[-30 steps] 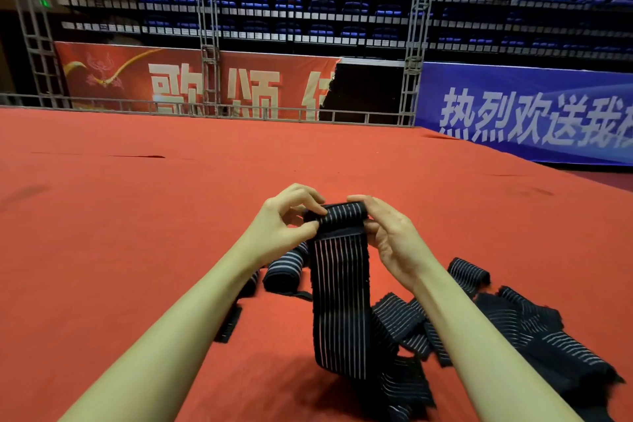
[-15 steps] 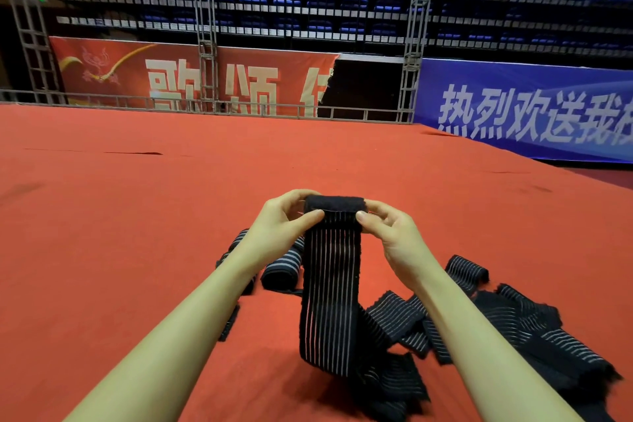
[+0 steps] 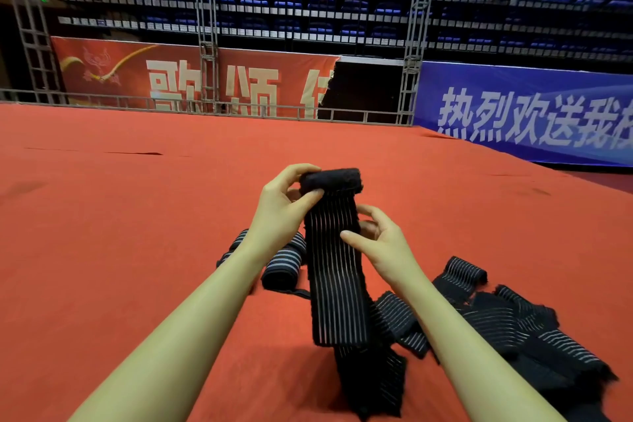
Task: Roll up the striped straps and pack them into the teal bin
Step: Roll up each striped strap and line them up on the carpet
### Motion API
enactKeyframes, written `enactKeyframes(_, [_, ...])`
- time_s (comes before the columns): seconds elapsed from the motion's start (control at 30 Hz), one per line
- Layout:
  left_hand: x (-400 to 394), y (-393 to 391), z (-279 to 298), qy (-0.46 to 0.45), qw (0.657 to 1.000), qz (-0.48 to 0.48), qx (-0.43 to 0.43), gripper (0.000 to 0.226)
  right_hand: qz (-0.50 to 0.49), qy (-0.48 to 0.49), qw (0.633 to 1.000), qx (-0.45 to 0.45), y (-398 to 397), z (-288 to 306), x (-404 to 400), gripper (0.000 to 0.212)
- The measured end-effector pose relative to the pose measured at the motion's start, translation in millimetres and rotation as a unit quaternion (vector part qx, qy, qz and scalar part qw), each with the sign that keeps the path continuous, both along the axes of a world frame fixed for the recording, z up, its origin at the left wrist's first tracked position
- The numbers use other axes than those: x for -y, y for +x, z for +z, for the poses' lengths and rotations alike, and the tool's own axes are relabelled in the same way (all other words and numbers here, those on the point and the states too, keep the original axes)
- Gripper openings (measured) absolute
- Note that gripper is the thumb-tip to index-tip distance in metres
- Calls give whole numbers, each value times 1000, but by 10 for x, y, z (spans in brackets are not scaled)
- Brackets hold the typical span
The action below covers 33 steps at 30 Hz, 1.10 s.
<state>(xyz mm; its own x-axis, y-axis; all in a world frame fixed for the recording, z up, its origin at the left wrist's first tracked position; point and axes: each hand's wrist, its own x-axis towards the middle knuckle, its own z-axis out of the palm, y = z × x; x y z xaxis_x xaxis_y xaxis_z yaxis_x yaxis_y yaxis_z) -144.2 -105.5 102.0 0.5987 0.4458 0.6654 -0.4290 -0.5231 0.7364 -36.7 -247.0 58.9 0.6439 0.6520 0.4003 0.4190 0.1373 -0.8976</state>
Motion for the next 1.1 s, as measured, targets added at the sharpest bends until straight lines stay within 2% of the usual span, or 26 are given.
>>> enactKeyframes(0.1, [-20,1,38,14,1000,26,7,36,-17,2,1000,-4,28,-55,53,24])
enactKeyframes(0.23, [-55,-32,-6,33,999,38,-5,41,14,27,998,-51,10,-38,69,26])
enactKeyframes(0.37, [-46,-66,-6,21,1000,-2,-3,42,20,84,995,-55,-28,119,66,20])
enactKeyframes(0.47, [-40,-75,13,77,997,-13,19,44,37,111,990,-79,-50,225,64,19])
enactKeyframes(0.53, [-24,-91,-9,98,995,-14,21,40,39,108,991,-63,-75,247,62,18])
enactKeyframes(0.7, [-2,-157,-42,54,996,-61,-26,24,47,135,986,-89,-68,221,102,19])
enactKeyframes(0.83, [0,-165,-35,9,998,-23,-64,37,54,128,988,-67,-87,218,130,27])
enactKeyframes(0.93, [14,-147,-50,-20,994,-17,-109,36,39,126,988,-75,-87,206,142,33])
enactKeyframes(1.0, [21,-149,-61,-18,994,-29,-102,35,24,119,989,-87,-79,189,147,31])
enactKeyframes(1.1, [30,-178,-86,-16,997,-31,-73,36,27,77,995,-57,-74,130,140,32])
